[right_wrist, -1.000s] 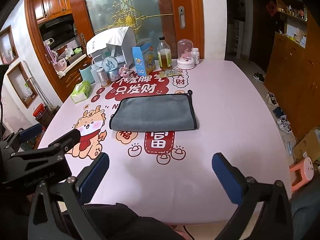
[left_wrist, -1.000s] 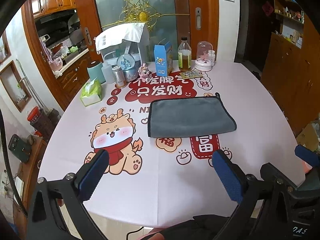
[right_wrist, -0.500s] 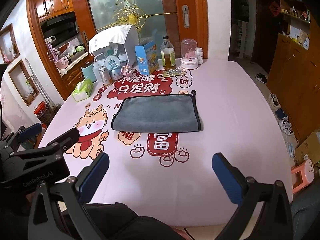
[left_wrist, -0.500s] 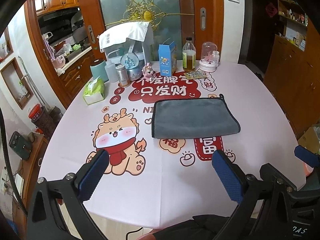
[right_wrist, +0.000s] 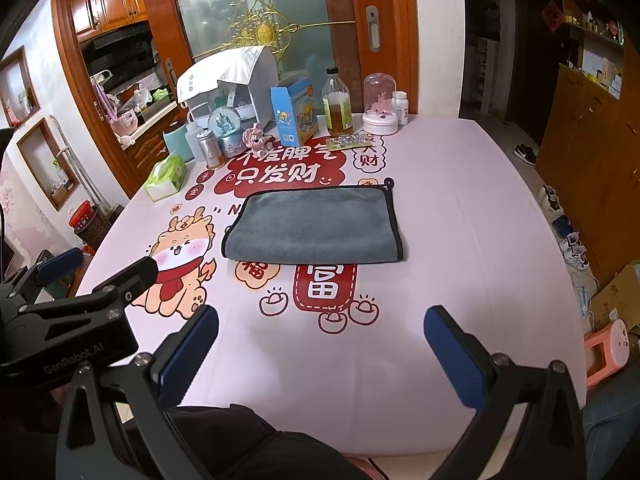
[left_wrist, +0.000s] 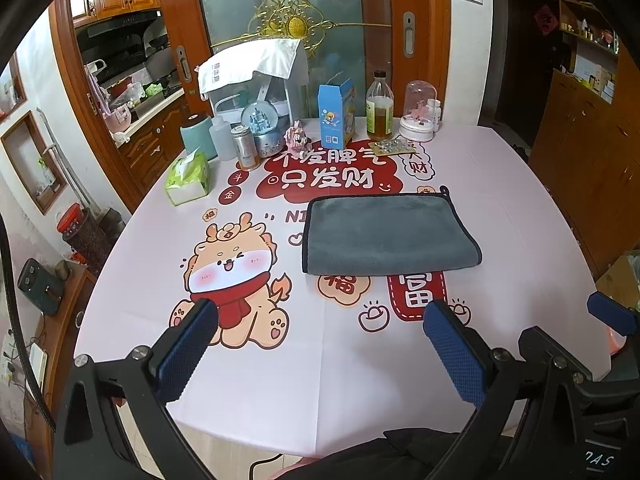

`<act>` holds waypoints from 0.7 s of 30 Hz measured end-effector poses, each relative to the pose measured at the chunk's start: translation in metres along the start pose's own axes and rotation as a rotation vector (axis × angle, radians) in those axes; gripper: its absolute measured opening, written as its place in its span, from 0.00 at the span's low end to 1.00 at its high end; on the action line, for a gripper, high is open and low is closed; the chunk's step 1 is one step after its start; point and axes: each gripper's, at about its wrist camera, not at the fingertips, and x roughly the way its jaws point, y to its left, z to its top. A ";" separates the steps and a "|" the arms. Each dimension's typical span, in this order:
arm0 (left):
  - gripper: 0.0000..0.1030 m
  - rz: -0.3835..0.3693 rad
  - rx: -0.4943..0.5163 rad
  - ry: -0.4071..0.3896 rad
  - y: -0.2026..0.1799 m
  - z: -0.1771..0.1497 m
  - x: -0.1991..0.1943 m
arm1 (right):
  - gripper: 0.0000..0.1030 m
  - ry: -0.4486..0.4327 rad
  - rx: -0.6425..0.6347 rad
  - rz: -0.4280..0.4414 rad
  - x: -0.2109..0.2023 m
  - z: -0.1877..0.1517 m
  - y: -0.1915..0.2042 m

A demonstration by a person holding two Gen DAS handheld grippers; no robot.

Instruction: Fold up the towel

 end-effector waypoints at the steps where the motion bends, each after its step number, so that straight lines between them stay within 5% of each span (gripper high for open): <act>1: 0.99 0.000 0.000 0.000 0.000 0.000 0.000 | 1.00 0.000 0.000 0.000 0.000 0.001 -0.001; 21: 0.99 0.000 -0.002 0.001 -0.001 0.001 0.000 | 1.00 0.001 0.000 0.000 -0.001 0.002 -0.002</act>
